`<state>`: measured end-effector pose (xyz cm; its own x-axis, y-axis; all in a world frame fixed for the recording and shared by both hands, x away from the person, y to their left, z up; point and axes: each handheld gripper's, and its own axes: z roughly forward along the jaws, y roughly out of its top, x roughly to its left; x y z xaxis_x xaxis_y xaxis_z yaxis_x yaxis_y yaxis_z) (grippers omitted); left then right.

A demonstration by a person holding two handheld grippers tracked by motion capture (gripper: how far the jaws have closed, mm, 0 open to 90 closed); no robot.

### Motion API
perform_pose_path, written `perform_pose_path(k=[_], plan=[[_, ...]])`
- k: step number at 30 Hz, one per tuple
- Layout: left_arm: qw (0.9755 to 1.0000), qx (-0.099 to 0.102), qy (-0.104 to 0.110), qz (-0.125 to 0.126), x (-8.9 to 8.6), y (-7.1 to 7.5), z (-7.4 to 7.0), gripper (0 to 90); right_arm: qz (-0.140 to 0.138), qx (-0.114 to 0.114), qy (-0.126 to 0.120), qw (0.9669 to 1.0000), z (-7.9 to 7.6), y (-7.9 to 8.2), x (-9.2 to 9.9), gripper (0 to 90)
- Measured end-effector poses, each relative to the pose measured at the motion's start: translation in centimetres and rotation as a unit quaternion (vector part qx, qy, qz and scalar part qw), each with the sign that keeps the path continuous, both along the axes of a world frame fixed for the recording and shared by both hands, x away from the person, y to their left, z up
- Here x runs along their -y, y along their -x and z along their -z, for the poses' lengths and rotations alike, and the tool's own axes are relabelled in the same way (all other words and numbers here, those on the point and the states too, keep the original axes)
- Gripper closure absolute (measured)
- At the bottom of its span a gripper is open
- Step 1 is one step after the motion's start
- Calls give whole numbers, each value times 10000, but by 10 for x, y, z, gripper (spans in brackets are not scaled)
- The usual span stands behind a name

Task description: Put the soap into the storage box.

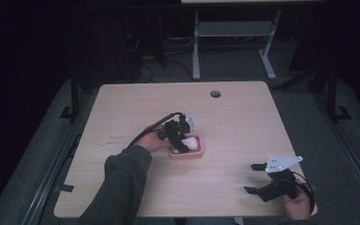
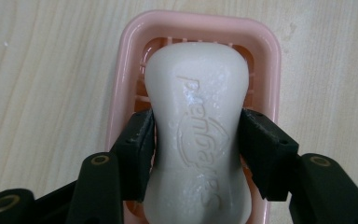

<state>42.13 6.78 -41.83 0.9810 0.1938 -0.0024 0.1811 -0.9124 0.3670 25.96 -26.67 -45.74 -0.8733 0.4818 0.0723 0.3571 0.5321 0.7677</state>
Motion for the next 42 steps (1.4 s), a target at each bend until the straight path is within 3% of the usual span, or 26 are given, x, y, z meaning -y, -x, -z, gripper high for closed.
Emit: perform_pose_path(k=[18, 28, 42], plan=[[9997, 229, 87, -34, -10, 13, -16, 387, 68, -36, -16, 10000, 0, 0, 1, 141], [9992, 232, 273, -160, -28, 22, -23, 365, 131, 5, -23, 9999, -1, -1, 1, 141], [9977, 410, 443, -315, -48, 37, -32, 342, 166, -20, 17, 9999, -1, -2, 0, 141]])
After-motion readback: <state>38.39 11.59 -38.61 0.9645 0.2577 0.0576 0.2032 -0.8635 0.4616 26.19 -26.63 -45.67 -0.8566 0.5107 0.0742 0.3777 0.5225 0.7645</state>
